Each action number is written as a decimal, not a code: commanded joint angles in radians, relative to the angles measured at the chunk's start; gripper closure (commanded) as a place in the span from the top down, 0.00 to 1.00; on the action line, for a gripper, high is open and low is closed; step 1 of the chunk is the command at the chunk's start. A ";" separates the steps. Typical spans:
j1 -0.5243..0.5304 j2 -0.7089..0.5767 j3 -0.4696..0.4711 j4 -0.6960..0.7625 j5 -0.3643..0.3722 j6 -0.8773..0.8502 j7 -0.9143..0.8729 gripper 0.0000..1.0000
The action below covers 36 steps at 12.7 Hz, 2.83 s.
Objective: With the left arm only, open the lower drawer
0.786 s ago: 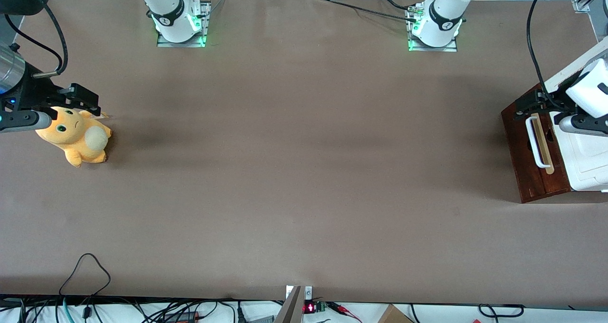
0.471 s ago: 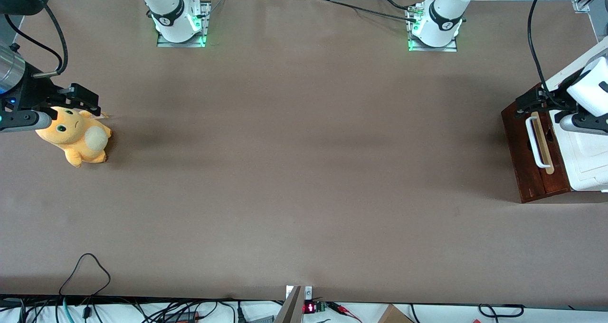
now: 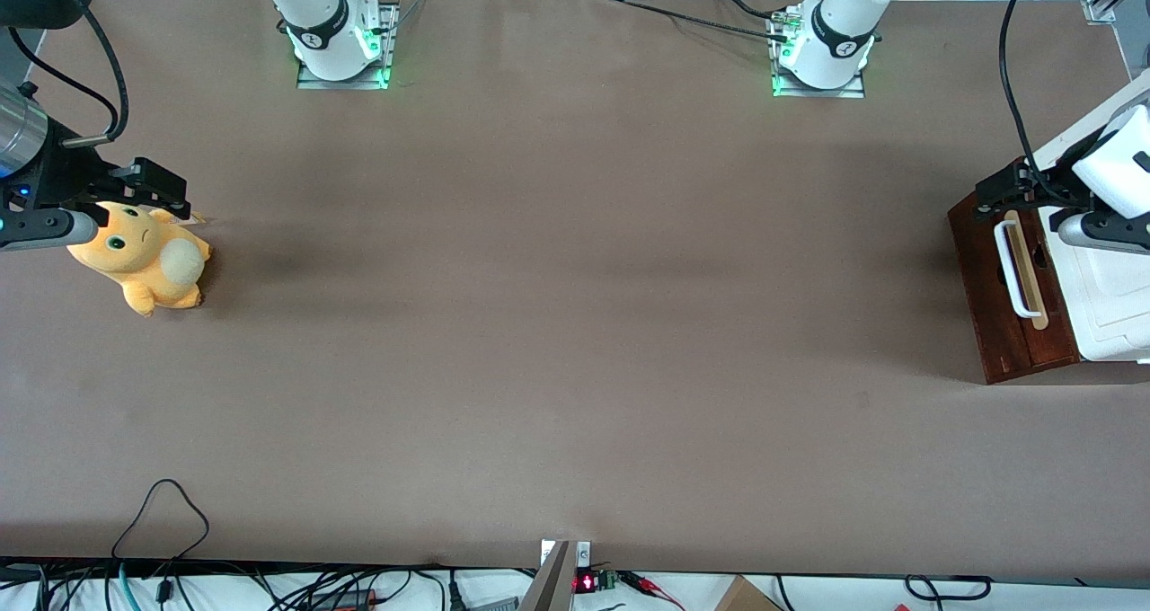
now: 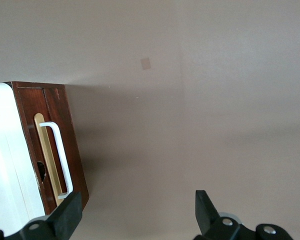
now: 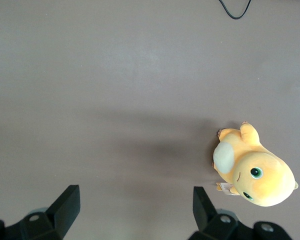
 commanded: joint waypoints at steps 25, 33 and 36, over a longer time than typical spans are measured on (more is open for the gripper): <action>0.027 0.283 -0.347 -0.516 1.245 -0.149 -1.032 0.92; 0.099 0.483 -0.347 -0.533 1.538 -0.248 -1.165 0.90; 0.123 0.517 -0.347 -0.513 1.571 -0.252 -1.183 0.85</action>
